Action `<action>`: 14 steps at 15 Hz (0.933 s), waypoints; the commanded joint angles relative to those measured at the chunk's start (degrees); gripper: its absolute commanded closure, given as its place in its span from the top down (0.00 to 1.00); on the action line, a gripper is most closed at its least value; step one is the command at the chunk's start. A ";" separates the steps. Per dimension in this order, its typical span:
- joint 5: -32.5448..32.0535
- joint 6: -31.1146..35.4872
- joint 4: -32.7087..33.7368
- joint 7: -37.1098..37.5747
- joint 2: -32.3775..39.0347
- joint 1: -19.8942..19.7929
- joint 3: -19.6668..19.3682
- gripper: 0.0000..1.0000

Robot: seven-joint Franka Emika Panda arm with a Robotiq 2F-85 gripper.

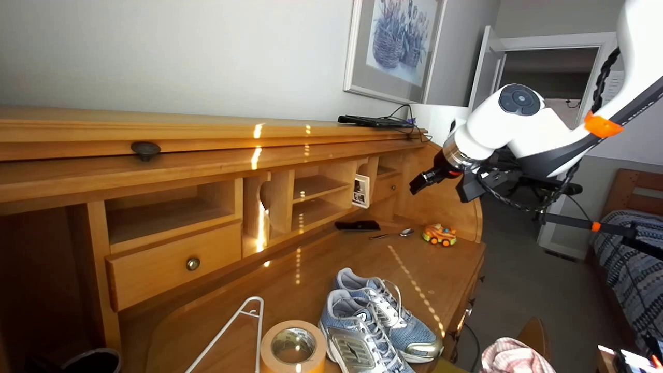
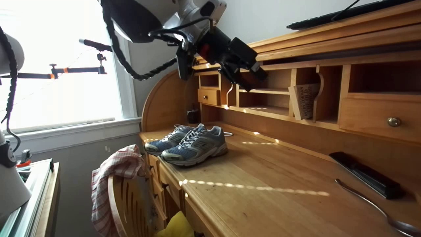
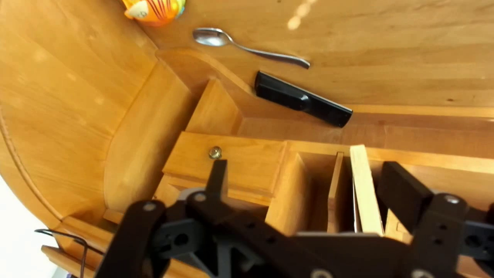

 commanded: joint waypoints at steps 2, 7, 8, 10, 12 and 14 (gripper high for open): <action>17.05 1.92 -8.14 -17.64 -4.52 13.68 -14.81 1.00; 35.73 4.05 -12.73 -38.98 -5.98 24.34 -24.63 1.00; 39.50 4.05 -13.51 -43.11 -6.41 25.72 -25.62 1.00; 36.04 3.16 -10.92 -38.91 -4.31 23.95 -23.70 1.00; 37.40 3.26 -11.48 -40.74 -4.71 24.72 -24.27 1.00; 37.01 3.00 -11.58 -40.84 -4.95 24.67 -24.21 1.00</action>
